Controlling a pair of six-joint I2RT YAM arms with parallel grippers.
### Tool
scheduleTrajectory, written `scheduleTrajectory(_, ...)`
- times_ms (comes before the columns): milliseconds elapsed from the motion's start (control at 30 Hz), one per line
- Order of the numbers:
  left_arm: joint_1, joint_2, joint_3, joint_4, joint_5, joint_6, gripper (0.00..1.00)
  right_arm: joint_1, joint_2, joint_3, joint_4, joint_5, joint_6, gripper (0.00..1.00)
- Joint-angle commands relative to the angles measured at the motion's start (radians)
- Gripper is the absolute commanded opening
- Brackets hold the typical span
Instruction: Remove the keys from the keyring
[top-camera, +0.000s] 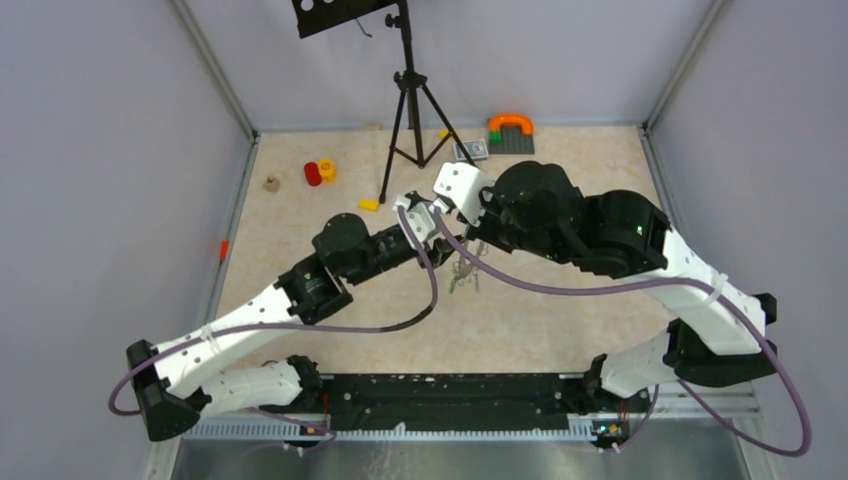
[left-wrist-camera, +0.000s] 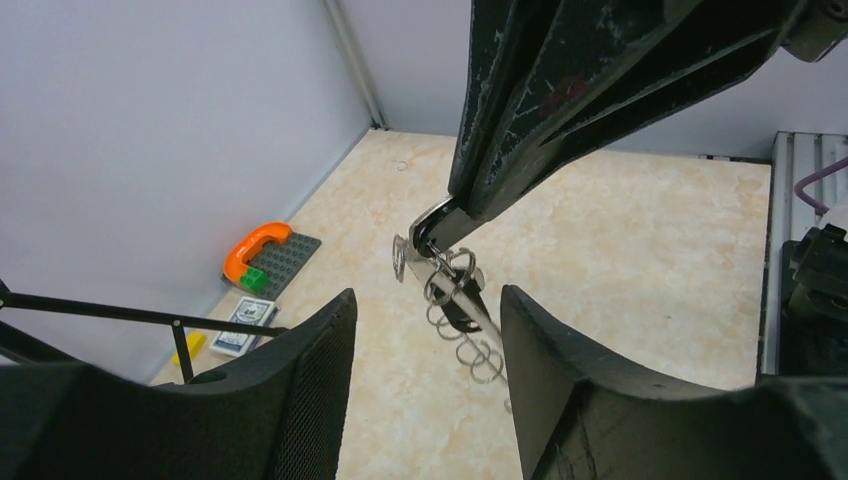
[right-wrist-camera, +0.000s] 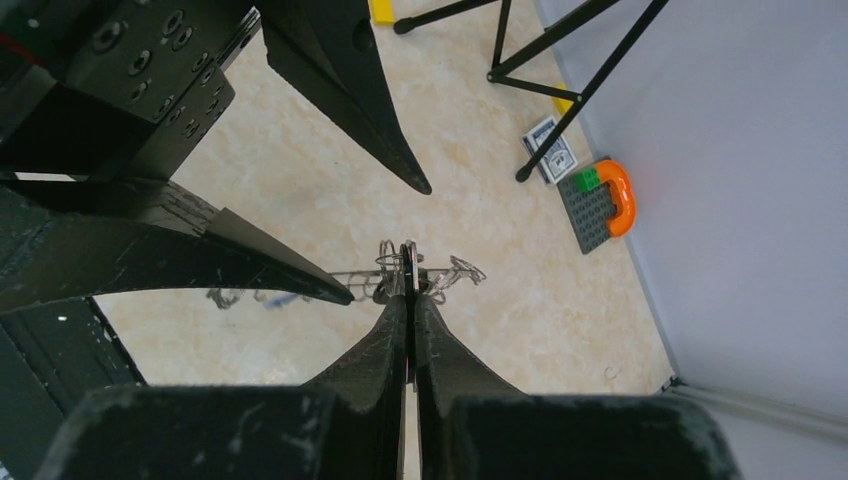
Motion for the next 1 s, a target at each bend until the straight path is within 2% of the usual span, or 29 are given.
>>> scheduleTrajectory(0,-0.004,0.009,-0.011,0.062,-0.006,0.0,0.56,0.006,-0.011,0.048,0.029,-0.023,0.018,0.0)
scheduleTrajectory(500,-0.004,0.025,-0.013,0.065,0.034,-0.026,0.29,0.006,-0.031,0.039,0.029,-0.027,0.013,0.0)
scheduleTrajectory(967,-0.004,0.004,-0.02,0.016,0.052,-0.05,0.12,0.007,-0.04,0.025,0.033,0.0,0.007,0.0)
